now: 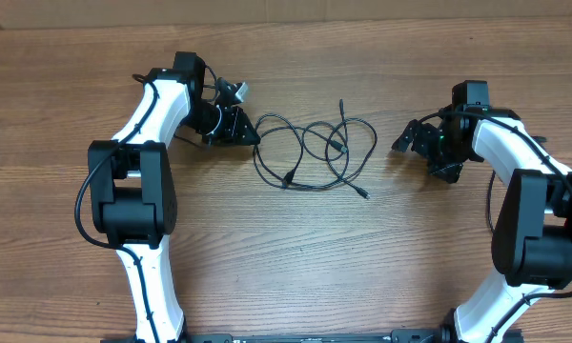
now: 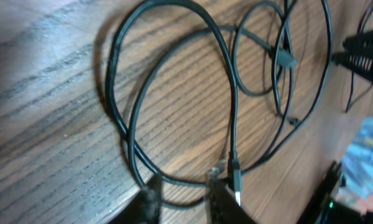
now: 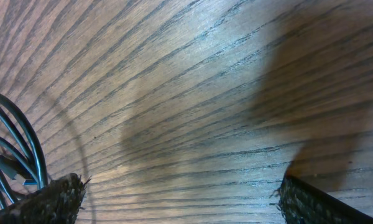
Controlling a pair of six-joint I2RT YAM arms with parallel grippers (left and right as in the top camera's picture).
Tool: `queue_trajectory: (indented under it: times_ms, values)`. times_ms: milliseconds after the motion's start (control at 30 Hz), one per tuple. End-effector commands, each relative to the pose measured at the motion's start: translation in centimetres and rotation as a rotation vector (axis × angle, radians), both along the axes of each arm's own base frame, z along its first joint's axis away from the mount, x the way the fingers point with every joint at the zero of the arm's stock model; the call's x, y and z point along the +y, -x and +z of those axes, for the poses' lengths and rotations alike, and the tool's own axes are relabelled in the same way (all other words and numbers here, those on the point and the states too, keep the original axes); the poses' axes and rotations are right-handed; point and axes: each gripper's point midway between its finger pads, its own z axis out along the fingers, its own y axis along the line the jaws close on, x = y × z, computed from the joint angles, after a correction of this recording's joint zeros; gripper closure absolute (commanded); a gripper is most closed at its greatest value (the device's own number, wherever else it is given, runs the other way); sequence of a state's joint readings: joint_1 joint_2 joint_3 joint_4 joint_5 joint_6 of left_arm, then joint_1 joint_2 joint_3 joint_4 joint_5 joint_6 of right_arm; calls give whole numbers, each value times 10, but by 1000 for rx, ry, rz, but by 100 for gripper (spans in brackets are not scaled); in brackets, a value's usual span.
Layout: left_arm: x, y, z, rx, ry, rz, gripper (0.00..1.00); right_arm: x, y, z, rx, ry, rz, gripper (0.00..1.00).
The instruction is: Untangle cables
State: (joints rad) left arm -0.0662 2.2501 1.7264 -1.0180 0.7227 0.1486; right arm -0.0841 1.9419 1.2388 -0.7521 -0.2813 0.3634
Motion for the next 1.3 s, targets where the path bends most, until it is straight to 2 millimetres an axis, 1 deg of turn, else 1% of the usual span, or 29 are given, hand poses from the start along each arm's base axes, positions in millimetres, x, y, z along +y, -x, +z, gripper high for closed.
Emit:
queue_trajectory:
  times_ms: [0,67,200,333,400,567,800,867,900,1000,1067,1133,1167,1200,1233,1267]
  values:
    - [-3,3,-3,36,-2,20,81,10,34,-42,150,-21,10,0]
    - [-3,3,-4,36,-4,20,96,10,34,-42,150,-21,10,0]
    - [0,2,-6,32,-29,21,96,10,34,-42,150,-21,10,0]
    - [-8,9,-6,84,-33,39,96,10,34,-42,150,-21,10,0]
    - [-15,14,-8,101,-49,32,96,10,34,-42,150,-21,10,0]
    - [-32,20,-23,118,-208,52,96,10,34,-42,150,-21,10,0]
    - [-67,13,-33,30,-348,83,96,10,34,-42,150,-21,10,0]
    - [-76,13,-29,26,-364,103,96,10,34,-42,150,-21,10,0]
    - [-82,13,-24,17,-369,94,96,10,34,-42,150,-21,10,0]
    - [-87,8,-6,-46,-461,76,96,10,34,-42,150,-21,10,0]
    - [-94,7,6,-96,-511,55,96,10,34,-42,150,-21,10,0]
    - [-105,11,14,-143,-534,-8,92,10,34,-42,150,-21,10,0]
    - [-111,13,15,-164,-530,-54,87,10,34,-42,150,-21,10,0]
    - [-117,17,15,-182,-527,-101,89,10,34,-42,150,-21,10,0]
    - [-121,23,14,-191,-531,-143,94,10,34,-42,150,-21,10,0]
    - [-124,28,13,-197,-535,-181,96,10,34,-42,150,-21,10,0]
